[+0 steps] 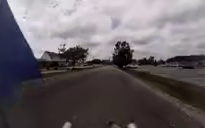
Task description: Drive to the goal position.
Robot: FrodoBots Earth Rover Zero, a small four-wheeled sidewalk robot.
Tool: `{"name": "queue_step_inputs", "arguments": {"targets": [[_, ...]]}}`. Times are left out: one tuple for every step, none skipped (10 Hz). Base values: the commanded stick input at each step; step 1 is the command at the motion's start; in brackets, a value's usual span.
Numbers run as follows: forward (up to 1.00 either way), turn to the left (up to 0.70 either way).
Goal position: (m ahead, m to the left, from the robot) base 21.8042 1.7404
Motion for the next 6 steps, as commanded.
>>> {"name": "queue_step_inputs", "arguments": {"targets": [[0.6, 0.0], [0.6, 0.0], [0.6, 0.0], [0.6, 0.0], [0.6, 0.0], [0.6, 0.0]]}}
